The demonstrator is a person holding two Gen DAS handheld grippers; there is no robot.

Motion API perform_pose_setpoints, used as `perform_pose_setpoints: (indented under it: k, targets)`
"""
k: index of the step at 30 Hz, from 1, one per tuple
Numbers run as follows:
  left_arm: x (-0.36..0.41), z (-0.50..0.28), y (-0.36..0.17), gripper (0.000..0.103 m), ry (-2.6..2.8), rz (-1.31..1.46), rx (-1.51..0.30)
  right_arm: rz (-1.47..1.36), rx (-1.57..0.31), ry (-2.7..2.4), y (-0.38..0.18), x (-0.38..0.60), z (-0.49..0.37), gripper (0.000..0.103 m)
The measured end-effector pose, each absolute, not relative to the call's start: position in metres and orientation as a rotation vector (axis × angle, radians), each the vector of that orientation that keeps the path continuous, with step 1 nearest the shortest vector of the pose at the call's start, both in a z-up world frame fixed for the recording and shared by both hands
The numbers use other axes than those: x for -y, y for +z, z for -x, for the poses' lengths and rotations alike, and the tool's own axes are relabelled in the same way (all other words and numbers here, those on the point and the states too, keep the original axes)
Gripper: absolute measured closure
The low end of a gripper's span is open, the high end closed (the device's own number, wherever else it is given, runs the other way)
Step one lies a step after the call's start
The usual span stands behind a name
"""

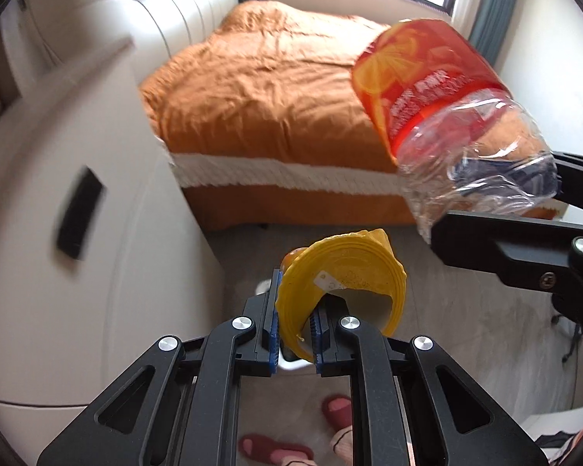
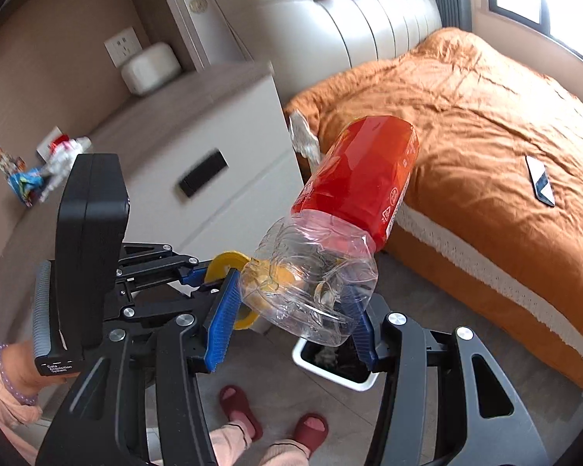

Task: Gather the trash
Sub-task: 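Carry the cup and bottle over the white bin and open both tools, then move both open tools back toward the desk trash pile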

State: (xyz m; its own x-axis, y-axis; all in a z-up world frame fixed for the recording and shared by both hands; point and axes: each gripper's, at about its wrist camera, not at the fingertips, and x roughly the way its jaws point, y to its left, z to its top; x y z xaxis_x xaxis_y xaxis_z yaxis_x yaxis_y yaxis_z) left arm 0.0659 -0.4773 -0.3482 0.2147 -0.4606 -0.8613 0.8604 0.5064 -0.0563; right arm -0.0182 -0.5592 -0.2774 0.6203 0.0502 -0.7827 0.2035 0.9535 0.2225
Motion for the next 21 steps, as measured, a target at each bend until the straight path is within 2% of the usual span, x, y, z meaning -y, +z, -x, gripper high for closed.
perform_pose_setpoints:
  k: [6,7,8,10,15,21]
  targets:
    - [0.496,-0.07,-0.449,0.09,-1.042,-0.498,-1.045,-0.307,-0.999,-0.072,-0.379,0.579,0.008,0.05]
    - [0.499,-0.072,-0.465,0.087,-1.061,-0.492,-1.056,-0.305,-1.023,-0.058,-0.396,0.581,0.006,0.05]
    - [0.503,-0.075,-0.481,0.058,-1.08,-0.49,-1.074,-0.295,-1.058,-0.042,-0.412,0.583,0.001,0.04]
    - [0.505,-0.076,-0.509,0.006,-1.068,-0.525,-1.067,-0.247,-1.1,-0.064,-0.445,0.587,-0.004,0.004]
    - [0.502,-0.082,-0.55,0.005,-1.062,-0.5,-1.127,-0.241,-1.166,-0.112,-0.501,0.604,-0.006,0.004]
    - [0.495,-0.081,-0.553,0.005,-1.039,-0.523,-1.13,-0.221,-1.183,-0.111,-0.504,0.604,-0.012,0.004]
